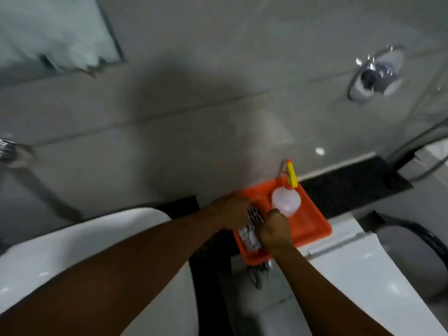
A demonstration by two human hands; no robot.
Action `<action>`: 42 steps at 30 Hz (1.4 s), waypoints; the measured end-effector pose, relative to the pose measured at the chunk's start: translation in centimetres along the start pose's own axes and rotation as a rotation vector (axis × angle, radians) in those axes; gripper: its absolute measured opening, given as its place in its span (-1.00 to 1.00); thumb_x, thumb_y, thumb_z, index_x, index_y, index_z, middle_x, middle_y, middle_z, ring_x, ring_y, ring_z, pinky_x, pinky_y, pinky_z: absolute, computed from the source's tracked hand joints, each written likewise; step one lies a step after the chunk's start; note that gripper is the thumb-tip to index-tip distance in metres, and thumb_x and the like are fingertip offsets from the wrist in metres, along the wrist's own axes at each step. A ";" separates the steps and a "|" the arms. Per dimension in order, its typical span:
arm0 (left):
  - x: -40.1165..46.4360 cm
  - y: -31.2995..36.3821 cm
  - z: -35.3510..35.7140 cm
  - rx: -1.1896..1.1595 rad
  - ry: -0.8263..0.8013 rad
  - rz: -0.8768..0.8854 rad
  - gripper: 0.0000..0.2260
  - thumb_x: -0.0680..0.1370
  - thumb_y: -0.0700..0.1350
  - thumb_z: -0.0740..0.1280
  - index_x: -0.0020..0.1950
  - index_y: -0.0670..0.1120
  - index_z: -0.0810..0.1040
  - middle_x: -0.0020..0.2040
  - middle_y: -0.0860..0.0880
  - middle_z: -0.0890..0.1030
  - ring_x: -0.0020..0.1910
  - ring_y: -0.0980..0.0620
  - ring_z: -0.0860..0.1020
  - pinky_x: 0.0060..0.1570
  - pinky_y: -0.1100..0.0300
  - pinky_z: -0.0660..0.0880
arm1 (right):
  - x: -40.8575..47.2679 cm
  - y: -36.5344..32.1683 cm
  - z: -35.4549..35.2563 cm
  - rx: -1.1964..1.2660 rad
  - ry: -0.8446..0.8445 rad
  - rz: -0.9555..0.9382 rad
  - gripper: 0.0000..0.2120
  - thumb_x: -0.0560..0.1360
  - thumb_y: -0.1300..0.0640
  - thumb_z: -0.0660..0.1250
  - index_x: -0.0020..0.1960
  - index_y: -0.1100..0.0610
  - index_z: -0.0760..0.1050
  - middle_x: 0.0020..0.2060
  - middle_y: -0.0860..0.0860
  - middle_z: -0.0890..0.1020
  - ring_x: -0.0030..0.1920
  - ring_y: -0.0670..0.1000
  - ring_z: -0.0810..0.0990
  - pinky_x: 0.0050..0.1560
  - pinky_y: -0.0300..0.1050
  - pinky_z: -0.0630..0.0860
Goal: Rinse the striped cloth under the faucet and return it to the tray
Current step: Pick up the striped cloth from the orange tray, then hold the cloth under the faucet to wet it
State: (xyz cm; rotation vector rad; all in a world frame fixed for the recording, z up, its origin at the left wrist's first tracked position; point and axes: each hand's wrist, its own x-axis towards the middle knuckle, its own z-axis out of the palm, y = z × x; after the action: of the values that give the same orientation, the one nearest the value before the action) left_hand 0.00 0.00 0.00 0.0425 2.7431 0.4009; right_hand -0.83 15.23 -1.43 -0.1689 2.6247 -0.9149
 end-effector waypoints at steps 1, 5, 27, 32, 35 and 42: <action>1.9 0.1 1.3 0.003 -0.028 -0.032 -0.75 0.54 -0.12 0.29 0.14 -0.22 0.58 0.14 -0.24 0.63 0.11 -0.22 0.60 0.10 -0.03 0.54 | 0.8 1.6 0.8 -0.060 -0.056 0.045 -0.70 0.48 0.23 0.35 0.15 0.38 0.49 0.11 0.34 0.62 0.15 0.30 0.58 0.15 0.06 0.47; 7.3 0.1 4.9 -0.036 -0.200 -0.212 -0.64 0.49 -0.08 0.43 0.23 -0.21 0.53 0.23 -0.24 0.59 0.17 -0.22 0.57 0.13 -0.03 0.49 | 3.1 5.1 2.9 -0.187 -0.119 0.141 -0.59 0.46 0.07 0.38 0.27 0.16 0.46 0.15 0.18 0.61 0.16 0.22 0.59 0.19 0.10 0.57; -6.1 -4.0 -8.2 -0.923 0.110 -0.327 -0.88 0.46 -0.26 0.42 -0.11 -0.06 0.59 -0.18 0.00 0.64 -0.22 0.13 0.59 -0.31 0.37 0.57 | 0.5 -5.3 -6.0 0.533 -0.331 -0.024 -0.76 0.41 0.33 0.46 0.08 0.22 0.62 -0.12 0.09 0.72 -0.19 -0.02 0.69 -0.22 -0.30 0.62; -19.2 -6.0 -16.4 -1.153 0.358 -0.422 -0.61 0.39 -0.07 0.55 0.13 -0.23 0.61 0.03 -0.23 0.71 0.02 -0.19 0.69 0.08 -0.08 0.64 | -5.5 -18.1 -8.7 0.661 -0.501 -0.256 -0.67 0.42 0.38 0.38 0.16 0.23 0.64 0.04 0.20 0.73 0.08 0.24 0.68 0.11 0.09 0.64; -26.8 -7.9 -20.2 -1.214 0.591 -0.458 -0.58 0.39 0.08 0.52 0.02 -0.24 0.64 -0.03 -0.30 0.71 -0.02 -0.28 0.69 0.06 -0.20 0.64 | -8.5 -25.7 -8.6 0.695 -0.669 -0.329 -0.66 0.40 0.34 0.40 0.16 0.17 0.65 0.06 0.18 0.73 -0.02 0.18 0.68 -0.35 -0.18 0.63; -37.8 -14.3 -20.8 -1.098 0.852 -0.664 -0.63 0.46 0.02 0.50 -0.37 -0.05 0.36 -0.33 -0.18 0.46 -0.34 -0.06 0.50 -0.29 0.06 0.44 | -13.6 -35.6 -3.1 0.621 -0.559 -0.355 -0.74 0.34 0.28 0.54 0.02 0.29 0.65 -0.10 0.25 0.74 -0.13 0.19 0.72 -0.04 0.02 0.65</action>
State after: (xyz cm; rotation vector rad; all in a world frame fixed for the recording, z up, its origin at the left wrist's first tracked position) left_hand 28.03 -22.44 27.81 -1.5354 2.5279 1.9262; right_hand 10.51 -7.86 26.87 -0.6329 1.7391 -1.4944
